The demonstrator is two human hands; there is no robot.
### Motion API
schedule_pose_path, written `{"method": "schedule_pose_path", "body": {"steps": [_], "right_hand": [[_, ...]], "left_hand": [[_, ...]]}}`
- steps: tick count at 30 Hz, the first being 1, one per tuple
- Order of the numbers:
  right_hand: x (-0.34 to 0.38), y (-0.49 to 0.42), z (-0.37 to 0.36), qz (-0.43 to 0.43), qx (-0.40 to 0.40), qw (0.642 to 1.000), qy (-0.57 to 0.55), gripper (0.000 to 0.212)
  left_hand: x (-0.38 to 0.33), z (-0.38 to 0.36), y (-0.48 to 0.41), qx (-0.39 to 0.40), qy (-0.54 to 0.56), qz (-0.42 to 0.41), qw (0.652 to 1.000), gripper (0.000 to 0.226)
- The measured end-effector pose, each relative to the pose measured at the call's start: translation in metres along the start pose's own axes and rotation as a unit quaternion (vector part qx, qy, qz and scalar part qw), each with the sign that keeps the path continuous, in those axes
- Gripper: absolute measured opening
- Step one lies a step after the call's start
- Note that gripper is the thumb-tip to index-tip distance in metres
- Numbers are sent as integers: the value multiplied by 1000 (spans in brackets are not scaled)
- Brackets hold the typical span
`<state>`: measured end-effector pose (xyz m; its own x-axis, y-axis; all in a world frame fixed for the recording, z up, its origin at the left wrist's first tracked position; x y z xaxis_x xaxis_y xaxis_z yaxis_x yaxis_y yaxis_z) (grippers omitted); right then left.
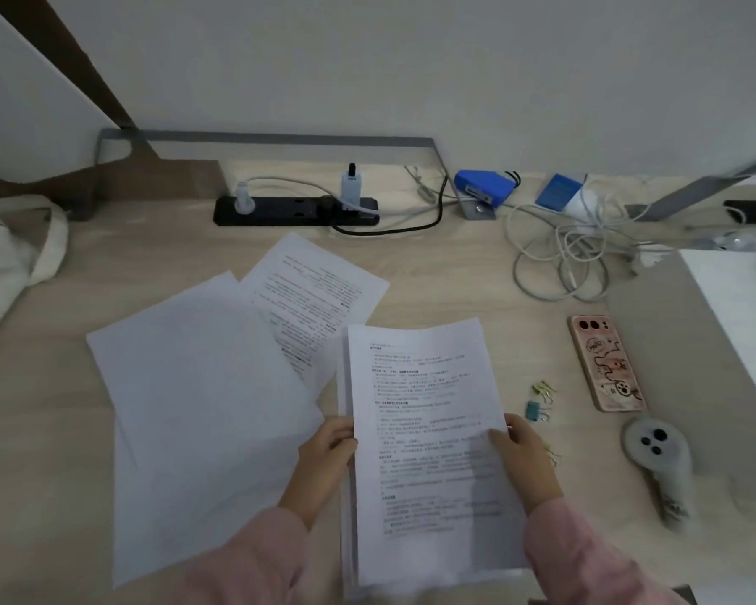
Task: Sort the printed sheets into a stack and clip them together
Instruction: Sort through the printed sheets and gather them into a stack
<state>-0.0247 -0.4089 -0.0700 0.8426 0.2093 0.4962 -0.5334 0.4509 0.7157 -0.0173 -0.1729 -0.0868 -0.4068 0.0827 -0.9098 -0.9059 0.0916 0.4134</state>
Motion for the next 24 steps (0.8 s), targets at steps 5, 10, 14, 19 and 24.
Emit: {"method": "schedule_pose_path", "body": {"steps": [5, 10, 14, 19, 24], "right_hand": [[-10, -12, -9, 20, -37, 994, 101, 34], [-17, -13, -13, 30, -90, 971, 220, 50], [-21, -13, -12, 27, -67, 978, 194, 47], [-15, -11, -6, 23, -79, 981, 176, 48], [21, 0, -27, 121, -87, 973, 178, 46]], "left_hand": [[13, -3, -1, -65, -89, -32, 993, 18], [9, -6, 3, -42, -86, -40, 995, 22], [7, -5, 8, -13, -39, -49, 998, 21], [9, -1, 14, -11, -27, -63, 998, 23], [10, 44, 16, -108, -301, -121, 940, 40]]}}
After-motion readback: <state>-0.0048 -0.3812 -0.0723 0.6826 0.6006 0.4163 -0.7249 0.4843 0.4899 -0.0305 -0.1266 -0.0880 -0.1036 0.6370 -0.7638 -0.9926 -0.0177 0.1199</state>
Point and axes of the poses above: each hand's wrist, its own y-axis away from the middle knuckle, its own z-axis out of the back of the hand, x = y × z, the point moved 3 cm from there along -y, towards the middle knuckle, and after that the axes turned 14 degrees about -z, right-handed, at the moved point
